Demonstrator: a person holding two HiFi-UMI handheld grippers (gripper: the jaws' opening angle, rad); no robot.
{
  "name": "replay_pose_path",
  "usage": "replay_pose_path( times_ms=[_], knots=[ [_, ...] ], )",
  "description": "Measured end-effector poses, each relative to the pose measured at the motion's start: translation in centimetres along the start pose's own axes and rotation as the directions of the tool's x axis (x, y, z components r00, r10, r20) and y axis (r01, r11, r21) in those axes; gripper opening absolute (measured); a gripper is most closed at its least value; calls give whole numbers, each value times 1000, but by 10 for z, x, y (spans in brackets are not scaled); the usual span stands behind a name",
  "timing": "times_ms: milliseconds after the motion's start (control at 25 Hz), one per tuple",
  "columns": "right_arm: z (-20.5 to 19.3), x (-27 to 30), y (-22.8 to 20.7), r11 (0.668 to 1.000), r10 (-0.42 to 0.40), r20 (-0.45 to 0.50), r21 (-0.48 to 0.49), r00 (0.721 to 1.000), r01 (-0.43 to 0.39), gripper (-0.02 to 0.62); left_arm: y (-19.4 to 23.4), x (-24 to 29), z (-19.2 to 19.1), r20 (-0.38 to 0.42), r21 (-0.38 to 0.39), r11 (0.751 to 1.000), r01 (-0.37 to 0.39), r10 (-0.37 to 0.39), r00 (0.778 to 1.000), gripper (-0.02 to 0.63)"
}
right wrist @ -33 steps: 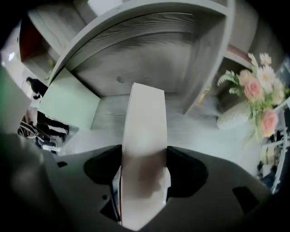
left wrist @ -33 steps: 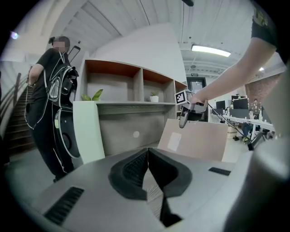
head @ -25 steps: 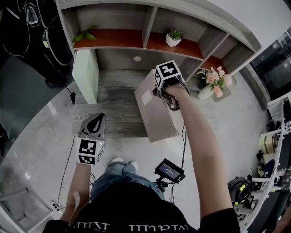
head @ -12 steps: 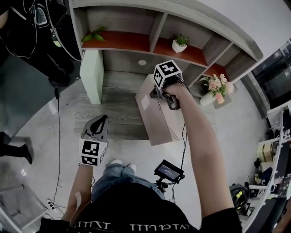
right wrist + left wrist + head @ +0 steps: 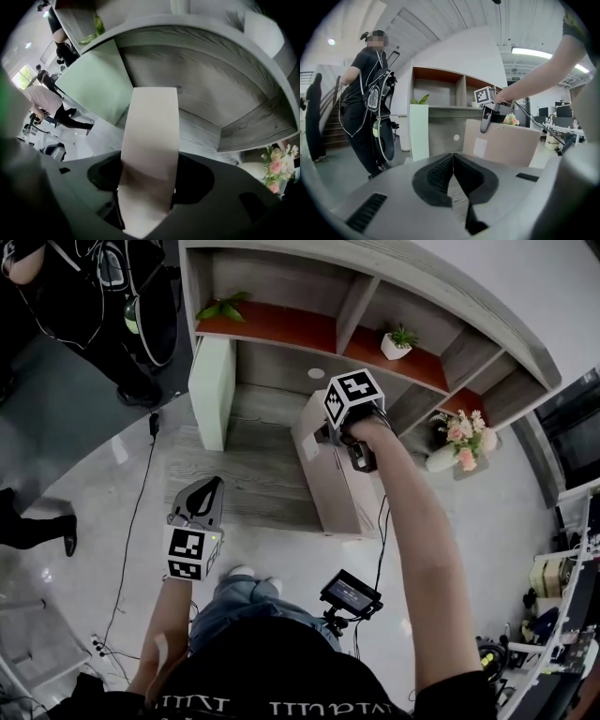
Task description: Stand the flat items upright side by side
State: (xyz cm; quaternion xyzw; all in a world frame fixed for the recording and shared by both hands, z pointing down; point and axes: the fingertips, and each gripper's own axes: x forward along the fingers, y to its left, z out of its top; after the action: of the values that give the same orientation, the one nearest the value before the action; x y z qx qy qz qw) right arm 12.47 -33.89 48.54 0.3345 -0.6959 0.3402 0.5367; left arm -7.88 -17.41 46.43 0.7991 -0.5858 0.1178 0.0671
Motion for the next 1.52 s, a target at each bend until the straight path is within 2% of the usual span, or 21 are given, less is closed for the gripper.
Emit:
replay_pose_path(
  times_ms=[160,240,320,400,440,560,640,680,720,760,840,960,1160,1360,1400,1440,1520],
  knots=[
    [18,-32,9,999,-23,163,-20,986,27,311,-2,2,7,22,9,1000,6,-6,1000,12],
    [27,-51,9,999,-32,276,4,961,32,311,-4,4,10,28,19,1000,11,-12,1000,12],
    [35,-67,7,999,-48,398,39,916,35,311,-6,5,16,39,24,1000,18,-19,999,12],
    [39,-80,6,997,-63,517,64,853,34,311,-8,6,20,44,28,999,23,-25,999,12],
    [39,-86,5,997,-71,578,74,813,34,310,-9,6,21,43,29,999,25,-27,999,12],
    [33,-98,5,995,-91,749,97,656,28,307,-14,7,19,37,34,999,35,-36,999,12],
    [23,-104,7,995,-97,830,100,550,23,305,-18,9,17,32,39,998,46,-47,998,12],
    [17,-106,9,995,-99,854,101,510,25,305,-20,9,16,30,41,998,50,-52,998,12],
    [11,-107,11,994,-103,869,101,484,30,305,-22,9,16,29,44,998,54,-55,998,12],
    [4,-108,13,994,-108,875,102,472,38,305,-23,8,16,28,46,997,56,-58,998,12],
    [-8,-108,17,993,-118,869,101,480,60,306,-26,8,16,28,49,997,60,-61,998,12],
    [-25,-104,22,992,-124,837,85,533,98,307,-29,6,15,29,54,996,65,-67,997,12],
    [-58,-93,27,987,-155,705,85,692,135,307,-44,6,13,21,59,995,86,-87,996,12],
    [-98,-49,36,994,-105,518,52,849,91,307,-62,5,8,11,68,992,109,-110,994,12],
    [-105,-38,37,995,-102,490,51,866,89,307,-66,4,7,11,75,991,113,-114,993,12],
    [-109,-30,38,995,-102,483,57,870,86,305,-69,2,7,10,84,990,113,-115,993,12],
    [-110,-21,40,993,-108,509,92,854,71,304,-71,-1,5,7,93,989,111,-112,994,12]
  ],
)
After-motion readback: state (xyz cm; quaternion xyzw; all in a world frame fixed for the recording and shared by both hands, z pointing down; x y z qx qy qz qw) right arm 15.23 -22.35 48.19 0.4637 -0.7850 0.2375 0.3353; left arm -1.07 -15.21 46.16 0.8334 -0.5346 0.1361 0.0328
